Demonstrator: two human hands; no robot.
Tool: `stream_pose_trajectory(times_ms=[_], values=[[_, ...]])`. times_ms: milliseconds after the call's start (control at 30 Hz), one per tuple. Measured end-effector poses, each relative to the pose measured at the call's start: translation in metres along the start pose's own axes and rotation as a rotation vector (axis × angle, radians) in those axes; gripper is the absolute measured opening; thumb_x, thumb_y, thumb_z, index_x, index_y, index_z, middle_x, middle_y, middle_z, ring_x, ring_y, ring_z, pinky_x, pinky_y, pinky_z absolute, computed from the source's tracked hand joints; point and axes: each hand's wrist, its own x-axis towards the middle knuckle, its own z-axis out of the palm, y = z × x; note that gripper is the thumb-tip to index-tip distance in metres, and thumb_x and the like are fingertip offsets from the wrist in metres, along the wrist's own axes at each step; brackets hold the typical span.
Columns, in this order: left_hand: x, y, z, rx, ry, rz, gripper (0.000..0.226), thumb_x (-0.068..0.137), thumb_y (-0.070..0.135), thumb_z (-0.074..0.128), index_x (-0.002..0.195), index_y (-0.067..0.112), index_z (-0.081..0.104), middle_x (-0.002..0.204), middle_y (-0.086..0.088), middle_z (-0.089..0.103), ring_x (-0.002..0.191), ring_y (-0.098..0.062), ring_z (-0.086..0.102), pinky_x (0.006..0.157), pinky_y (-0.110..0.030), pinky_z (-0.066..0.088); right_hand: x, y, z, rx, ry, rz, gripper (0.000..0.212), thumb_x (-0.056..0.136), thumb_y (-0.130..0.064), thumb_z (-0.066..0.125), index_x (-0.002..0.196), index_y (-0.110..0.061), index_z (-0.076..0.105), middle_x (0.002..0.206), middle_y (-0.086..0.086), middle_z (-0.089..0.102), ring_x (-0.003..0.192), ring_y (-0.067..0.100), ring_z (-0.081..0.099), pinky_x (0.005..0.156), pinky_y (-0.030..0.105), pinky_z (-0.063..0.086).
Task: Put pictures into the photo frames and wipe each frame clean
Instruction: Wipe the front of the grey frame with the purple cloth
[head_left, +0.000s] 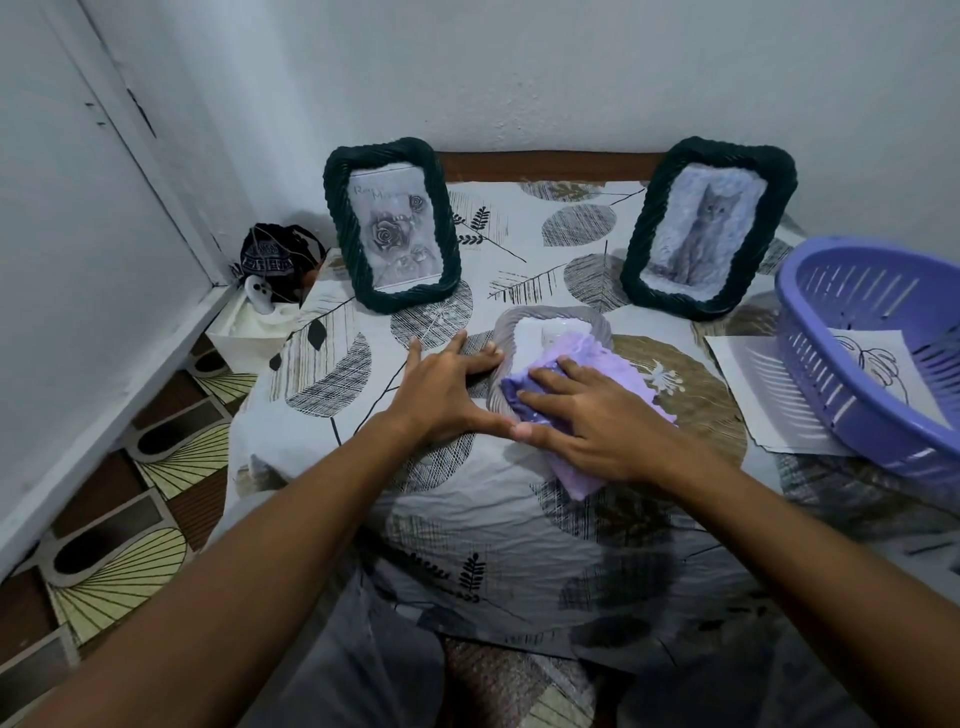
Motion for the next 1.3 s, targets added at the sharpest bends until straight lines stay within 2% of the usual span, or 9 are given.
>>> stream_pose_trajectory(times_ms=[167, 333, 500, 633, 767, 900, 1033, 1133, 1300], values=[[-0.001, 0.001, 0.000, -0.023, -0.006, 0.002, 0.126, 0.033, 0.091, 0.051, 0.143, 0.030, 0.041, 0.152, 0.001, 0.037, 0.146, -0.013, 0.017, 0.115, -0.058, -0.005, 0.012, 0.005, -0.004, -0.041, -0.034, 0.047, 0.081, 0.083, -0.070, 0.009, 0.151, -0.030, 0.023, 0.160, -0.003, 0.013, 0.148, 0.023, 0.006, 0.120, 0.039, 0.010], [-0.007, 0.011, -0.008, -0.022, -0.011, -0.009, 0.118, 0.041, 0.076, 0.074, 0.143, 0.025, 0.043, 0.153, -0.004, 0.032, 0.146, -0.018, 0.019, 0.116, -0.057, -0.005, 0.026, 0.007, -0.005, -0.023, -0.038, 0.071, 0.078, 0.086, -0.069, 0.010, 0.152, -0.029, 0.021, 0.161, -0.001, 0.009, 0.148, 0.024, 0.003, 0.120, 0.039, 0.005], [-0.003, 0.003, -0.003, -0.032, -0.013, -0.006, 0.125, 0.033, 0.090, 0.052, 0.143, 0.030, 0.042, 0.151, 0.001, 0.037, 0.146, -0.015, 0.018, 0.115, -0.057, -0.005, 0.014, 0.007, 0.003, 0.000, -0.022, 0.044, 0.095, 0.076, -0.080, -0.001, 0.152, -0.028, 0.022, 0.161, -0.002, 0.007, 0.149, 0.022, -0.002, 0.120, 0.040, 0.004], [-0.002, 0.001, -0.001, -0.023, -0.006, -0.004, 0.126, 0.033, 0.091, 0.048, 0.143, 0.030, 0.041, 0.151, 0.004, 0.038, 0.146, -0.013, 0.016, 0.115, -0.057, -0.004, 0.006, 0.010, 0.006, 0.040, -0.009, 0.009, 0.110, 0.065, -0.088, -0.015, 0.149, -0.030, 0.028, 0.160, -0.005, 0.013, 0.148, 0.020, 0.002, 0.120, 0.042, 0.009], [-0.003, 0.003, -0.003, -0.018, -0.015, 0.004, 0.126, 0.034, 0.089, 0.056, 0.143, 0.028, 0.041, 0.151, 0.002, 0.038, 0.146, -0.013, 0.016, 0.115, -0.059, -0.003, 0.013, 0.010, 0.002, 0.115, 0.009, 0.030, 0.106, 0.067, -0.086, -0.013, 0.148, -0.032, 0.031, 0.159, -0.006, 0.016, 0.148, 0.019, 0.005, 0.120, 0.042, 0.010], [-0.006, 0.010, -0.007, -0.018, -0.017, -0.001, 0.116, 0.043, 0.076, 0.074, 0.142, 0.026, 0.043, 0.152, -0.004, 0.034, 0.146, -0.017, 0.019, 0.115, -0.058, -0.003, 0.028, 0.009, -0.005, 0.115, -0.005, 0.074, 0.083, 0.080, -0.070, 0.004, 0.148, -0.030, 0.030, 0.159, -0.004, 0.016, 0.148, 0.021, 0.007, 0.120, 0.041, 0.008], [-0.005, 0.008, -0.007, -0.029, -0.016, -0.011, 0.122, 0.036, 0.084, 0.065, 0.142, 0.029, 0.043, 0.153, -0.011, 0.031, 0.146, -0.018, 0.020, 0.116, -0.057, -0.003, 0.033, 0.009, -0.007, 0.124, -0.003, 0.087, 0.082, 0.081, -0.068, 0.006, 0.149, -0.029, 0.030, 0.160, -0.002, 0.017, 0.148, 0.022, 0.007, 0.120, 0.042, 0.007], [-0.006, 0.010, -0.008, -0.020, -0.020, -0.007, 0.119, 0.039, 0.080, 0.069, 0.143, 0.028, 0.042, 0.153, -0.008, 0.031, 0.146, -0.019, 0.020, 0.116, -0.056, -0.003, 0.026, 0.008, -0.003, 0.125, 0.012, 0.085, 0.083, 0.081, -0.069, 0.006, 0.149, -0.028, 0.030, 0.160, -0.002, 0.015, 0.148, 0.022, 0.005, 0.120, 0.041, 0.007], [-0.002, 0.002, -0.004, -0.010, -0.030, 0.008, 0.126, 0.032, 0.091, 0.051, 0.143, 0.033, 0.040, 0.151, 0.004, 0.036, 0.146, -0.015, 0.016, 0.115, -0.057, -0.004, 0.005, 0.021, 0.004, 0.082, 0.030, 0.034, 0.101, 0.071, -0.084, -0.011, 0.148, -0.034, 0.029, 0.159, -0.009, 0.015, 0.148, 0.016, 0.004, 0.120, 0.037, 0.006]])
